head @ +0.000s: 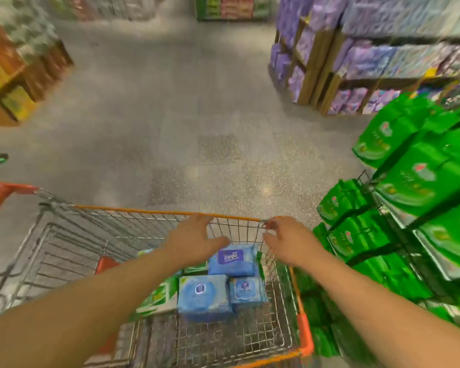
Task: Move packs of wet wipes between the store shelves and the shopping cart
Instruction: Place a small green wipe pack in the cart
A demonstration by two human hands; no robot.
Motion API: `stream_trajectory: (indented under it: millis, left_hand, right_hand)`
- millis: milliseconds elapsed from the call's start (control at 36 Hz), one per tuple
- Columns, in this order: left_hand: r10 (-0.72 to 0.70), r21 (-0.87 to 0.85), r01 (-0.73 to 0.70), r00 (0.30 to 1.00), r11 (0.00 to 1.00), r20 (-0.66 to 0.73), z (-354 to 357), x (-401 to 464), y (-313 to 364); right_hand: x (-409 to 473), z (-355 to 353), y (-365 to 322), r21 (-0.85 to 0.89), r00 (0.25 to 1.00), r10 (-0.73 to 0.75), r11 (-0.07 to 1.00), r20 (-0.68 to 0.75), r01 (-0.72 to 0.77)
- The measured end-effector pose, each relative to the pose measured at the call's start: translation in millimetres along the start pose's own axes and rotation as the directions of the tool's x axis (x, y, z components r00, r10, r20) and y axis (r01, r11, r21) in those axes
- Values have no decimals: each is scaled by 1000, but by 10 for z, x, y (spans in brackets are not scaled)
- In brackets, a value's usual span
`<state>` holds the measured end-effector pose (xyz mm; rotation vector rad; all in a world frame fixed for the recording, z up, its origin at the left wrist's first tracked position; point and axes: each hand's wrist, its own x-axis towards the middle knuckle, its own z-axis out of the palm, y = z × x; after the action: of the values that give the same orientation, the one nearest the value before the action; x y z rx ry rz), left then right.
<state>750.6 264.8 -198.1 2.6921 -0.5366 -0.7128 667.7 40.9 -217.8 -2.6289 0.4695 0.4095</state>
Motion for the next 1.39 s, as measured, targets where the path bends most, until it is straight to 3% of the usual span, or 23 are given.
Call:
stream_trajectory:
  millis: [194,306,500,639,972,1389]
  left_hand:
    - [204,69,-200,978,977,-40,-613,-216,213]
    - [339,99,-333,939,938,-58,-884,-379,343]
    - [508,299,-467,858,832,-75,-1201,-739,629]
    - [591,270,-554,803,787,-76,-1281,-1119,920]
    - [782,382,-739,620,556,61,-1000,-2151,1901]
    - [924,324,-893,365,312,117,56,-3745,3292]
  right_hand:
    - [-526,-612,-337,-75,988,1,997,-152,-13]
    - [-813,-873,-468,-102,970,41,993,-239,-67]
    - [-1492,-1165,-594,-86,927,121,983,-356,-161]
    - [-2141,-1274,-502,-99,906,190,965,-379,-244]
    - [-3894,-1475,83,-17,808,353,912,-472,-409]
    - [-6068,-1120,956,265,564,604,778,-563,-570]
